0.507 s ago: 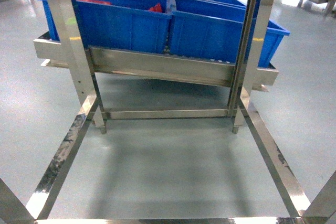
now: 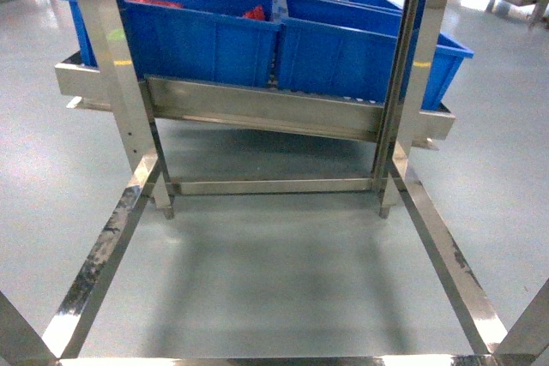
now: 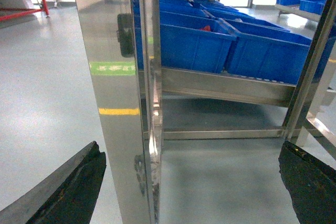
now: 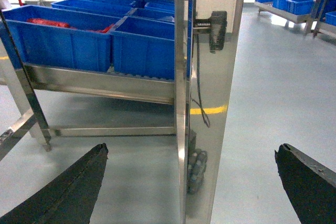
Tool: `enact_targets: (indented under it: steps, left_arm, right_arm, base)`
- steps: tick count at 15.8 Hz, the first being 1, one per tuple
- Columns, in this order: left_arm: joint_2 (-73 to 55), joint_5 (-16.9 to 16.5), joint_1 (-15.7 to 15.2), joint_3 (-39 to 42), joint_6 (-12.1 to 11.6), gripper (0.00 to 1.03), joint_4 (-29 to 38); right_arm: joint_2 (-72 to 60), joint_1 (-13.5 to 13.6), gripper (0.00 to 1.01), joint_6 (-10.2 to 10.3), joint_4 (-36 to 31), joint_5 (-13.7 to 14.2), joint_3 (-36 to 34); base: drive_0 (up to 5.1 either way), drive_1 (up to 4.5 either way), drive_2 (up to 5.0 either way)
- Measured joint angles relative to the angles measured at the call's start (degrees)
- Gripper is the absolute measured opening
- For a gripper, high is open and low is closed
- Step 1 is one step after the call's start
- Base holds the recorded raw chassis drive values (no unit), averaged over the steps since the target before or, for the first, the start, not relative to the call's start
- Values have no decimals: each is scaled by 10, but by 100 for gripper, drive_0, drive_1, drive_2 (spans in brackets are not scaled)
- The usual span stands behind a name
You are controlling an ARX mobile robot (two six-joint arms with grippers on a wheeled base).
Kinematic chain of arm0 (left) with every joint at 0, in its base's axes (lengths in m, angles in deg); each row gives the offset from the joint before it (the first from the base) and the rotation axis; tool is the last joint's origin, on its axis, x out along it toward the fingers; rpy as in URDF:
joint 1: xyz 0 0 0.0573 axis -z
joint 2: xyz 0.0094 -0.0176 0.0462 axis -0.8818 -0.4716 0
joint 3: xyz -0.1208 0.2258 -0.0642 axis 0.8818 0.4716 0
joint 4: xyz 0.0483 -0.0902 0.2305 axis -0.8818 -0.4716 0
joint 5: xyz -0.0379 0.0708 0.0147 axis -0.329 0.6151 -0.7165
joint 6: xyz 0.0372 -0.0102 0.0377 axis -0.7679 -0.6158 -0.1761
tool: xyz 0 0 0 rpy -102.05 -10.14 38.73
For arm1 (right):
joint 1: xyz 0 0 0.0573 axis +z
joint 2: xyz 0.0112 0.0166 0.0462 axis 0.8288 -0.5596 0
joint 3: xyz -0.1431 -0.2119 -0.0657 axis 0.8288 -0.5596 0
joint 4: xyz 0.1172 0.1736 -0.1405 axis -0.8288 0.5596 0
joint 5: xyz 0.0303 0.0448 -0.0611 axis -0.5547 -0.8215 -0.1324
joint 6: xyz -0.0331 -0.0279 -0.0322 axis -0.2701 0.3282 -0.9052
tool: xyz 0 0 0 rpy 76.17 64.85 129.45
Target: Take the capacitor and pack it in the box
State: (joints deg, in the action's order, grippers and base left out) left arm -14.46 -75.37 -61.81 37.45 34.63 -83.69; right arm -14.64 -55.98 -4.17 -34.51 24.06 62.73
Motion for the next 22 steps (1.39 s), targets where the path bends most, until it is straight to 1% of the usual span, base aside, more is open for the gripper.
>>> enact_targets:
  steps: [22]
  left_arm:
    - [0, 1, 0, 0, 0, 98, 0]
  right_arm:
    - [0, 0, 98, 0, 0, 0, 0]
  base:
    - [0, 0, 0]
